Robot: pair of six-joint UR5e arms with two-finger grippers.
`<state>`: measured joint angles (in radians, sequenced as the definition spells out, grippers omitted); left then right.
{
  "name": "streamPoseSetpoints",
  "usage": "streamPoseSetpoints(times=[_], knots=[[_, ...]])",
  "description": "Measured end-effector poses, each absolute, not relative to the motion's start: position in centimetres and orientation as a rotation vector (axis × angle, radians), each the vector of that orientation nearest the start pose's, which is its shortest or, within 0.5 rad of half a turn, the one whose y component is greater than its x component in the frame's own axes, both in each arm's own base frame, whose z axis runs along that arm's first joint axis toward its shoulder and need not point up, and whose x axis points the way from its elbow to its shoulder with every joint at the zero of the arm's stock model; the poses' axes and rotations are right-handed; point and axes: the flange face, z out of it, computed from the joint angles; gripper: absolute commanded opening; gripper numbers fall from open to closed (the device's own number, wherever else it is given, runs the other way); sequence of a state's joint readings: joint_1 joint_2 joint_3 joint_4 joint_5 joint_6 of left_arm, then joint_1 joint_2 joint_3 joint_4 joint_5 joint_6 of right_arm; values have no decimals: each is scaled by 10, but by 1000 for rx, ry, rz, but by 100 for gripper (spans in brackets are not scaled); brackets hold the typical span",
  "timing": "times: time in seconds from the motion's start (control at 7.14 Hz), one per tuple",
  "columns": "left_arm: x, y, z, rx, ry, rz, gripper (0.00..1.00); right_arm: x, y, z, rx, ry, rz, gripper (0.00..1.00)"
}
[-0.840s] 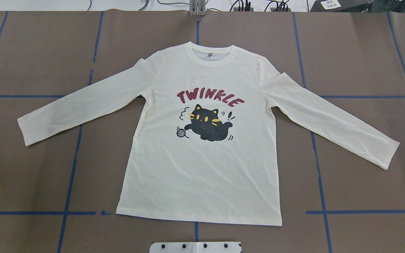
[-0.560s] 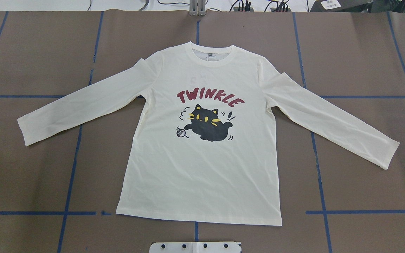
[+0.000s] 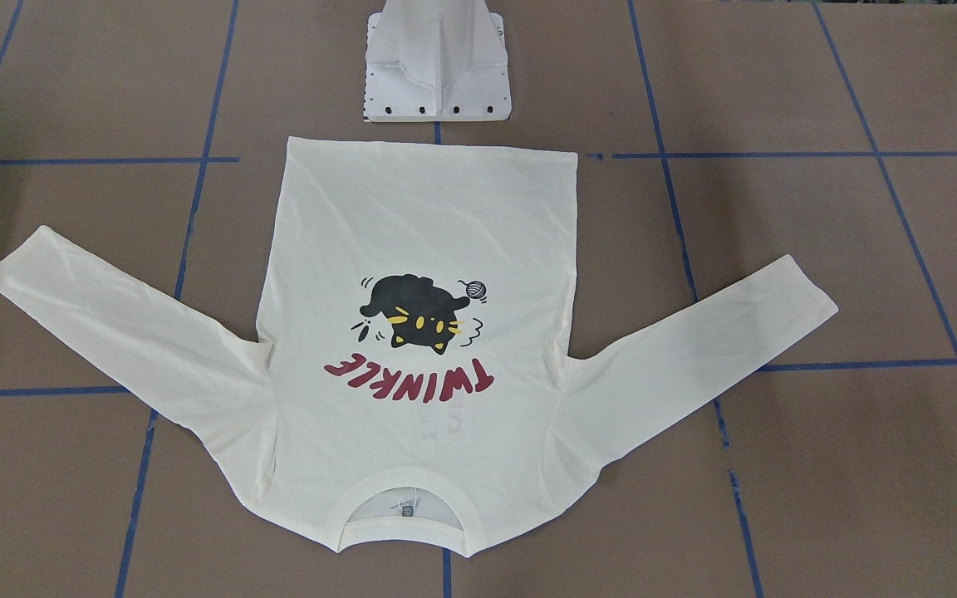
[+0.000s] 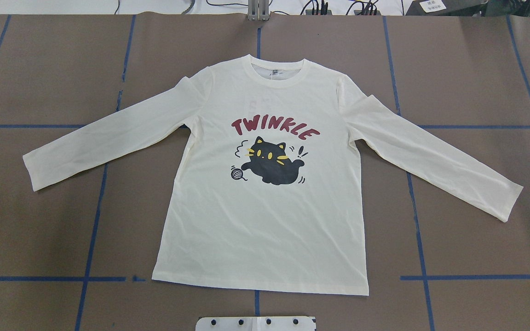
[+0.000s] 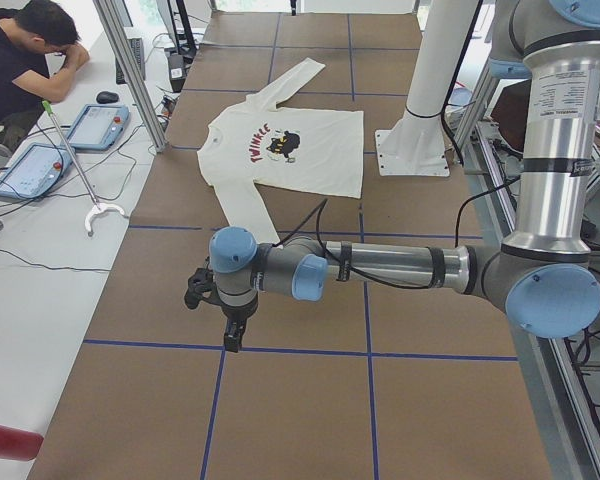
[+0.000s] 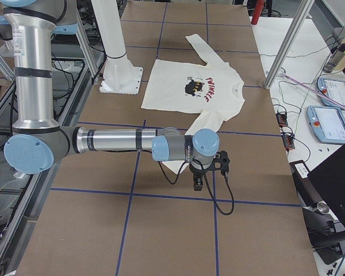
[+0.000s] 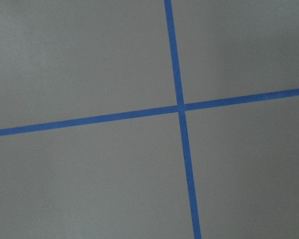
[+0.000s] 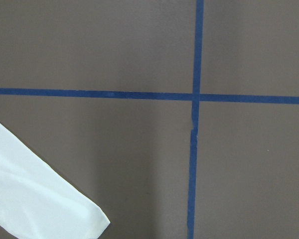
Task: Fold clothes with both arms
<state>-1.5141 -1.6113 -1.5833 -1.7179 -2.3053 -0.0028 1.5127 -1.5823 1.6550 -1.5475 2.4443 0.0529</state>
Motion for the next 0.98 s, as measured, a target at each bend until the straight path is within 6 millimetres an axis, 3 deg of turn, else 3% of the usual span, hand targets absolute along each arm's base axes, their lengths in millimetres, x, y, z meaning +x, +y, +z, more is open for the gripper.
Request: streamPoseSetpoints(times=[0.14, 0.42, 0.56, 0.84, 0.98], knots=[[-35, -536, 605, 209, 741, 142, 100, 23, -499, 597, 64, -892, -60, 100], [-34, -541, 596, 262, 744, 162, 100, 1, -491, 606, 55, -904, -44, 100], [-33, -542, 595, 269, 750, 163, 100, -24, -480, 609, 87, -904, -26, 100], [-28, -542, 593, 249, 797, 138, 100, -99, -445, 614, 114, -901, 33, 100], [-25, -541, 596, 236, 806, 125, 100, -124, -434, 617, 97, -897, 44, 100]])
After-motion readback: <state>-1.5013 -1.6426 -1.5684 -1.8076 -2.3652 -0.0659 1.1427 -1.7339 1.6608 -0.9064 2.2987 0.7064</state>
